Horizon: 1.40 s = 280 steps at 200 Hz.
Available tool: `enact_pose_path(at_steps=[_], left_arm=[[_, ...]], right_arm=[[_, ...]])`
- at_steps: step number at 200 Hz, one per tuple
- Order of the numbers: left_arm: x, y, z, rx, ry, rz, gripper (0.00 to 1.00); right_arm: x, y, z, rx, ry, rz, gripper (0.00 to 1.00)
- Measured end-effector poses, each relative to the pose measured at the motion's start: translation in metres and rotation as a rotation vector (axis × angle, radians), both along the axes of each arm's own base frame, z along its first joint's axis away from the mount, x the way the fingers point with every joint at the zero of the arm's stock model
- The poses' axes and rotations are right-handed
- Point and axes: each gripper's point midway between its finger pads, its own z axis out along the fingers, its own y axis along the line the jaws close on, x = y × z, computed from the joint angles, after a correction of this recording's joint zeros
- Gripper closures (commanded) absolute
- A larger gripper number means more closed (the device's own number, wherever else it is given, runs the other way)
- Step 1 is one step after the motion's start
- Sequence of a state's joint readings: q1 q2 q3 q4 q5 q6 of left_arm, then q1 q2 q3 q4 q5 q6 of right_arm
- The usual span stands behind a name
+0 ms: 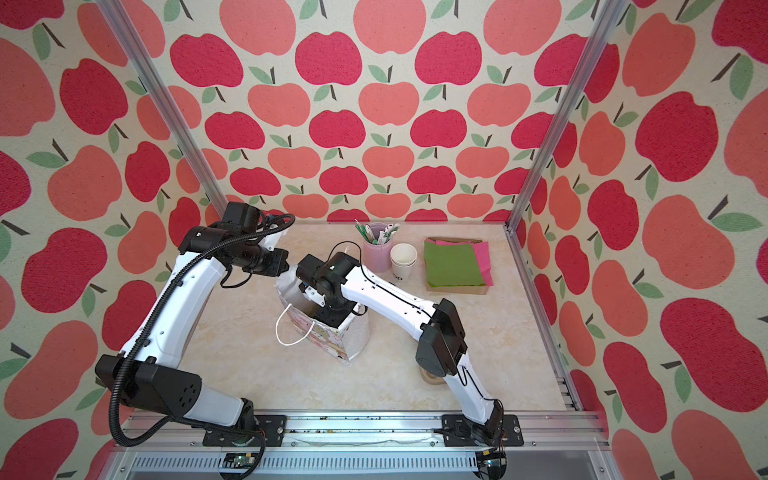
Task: Pack the takeout coffee
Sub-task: 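Lower the lidded white cup down into the carrier slot with the right gripper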
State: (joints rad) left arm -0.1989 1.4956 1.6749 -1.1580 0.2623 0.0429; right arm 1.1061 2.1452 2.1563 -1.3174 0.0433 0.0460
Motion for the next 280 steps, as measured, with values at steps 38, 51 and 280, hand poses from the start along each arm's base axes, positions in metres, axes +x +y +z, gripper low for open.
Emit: enact_pose_path(at_steps=[38,51,280], left_arm=[[0.0,0.0,0.0,-0.001,0.0,-0.001,1.0],[-0.001,-0.001,0.001,-0.006,0.0,-0.003,1.0],[-0.003,-0.002,-0.001,-0.008,-0.002,-0.017,1.0]], right_arm=[[0.002,0.002,-0.005,0.006,-0.009,-0.001,0.52],[0.003,0.002,-0.006,0.006,-0.011,-0.001,0.52],[0.018,0.012,0.101,0.245,-0.187,-0.018,0.57]])
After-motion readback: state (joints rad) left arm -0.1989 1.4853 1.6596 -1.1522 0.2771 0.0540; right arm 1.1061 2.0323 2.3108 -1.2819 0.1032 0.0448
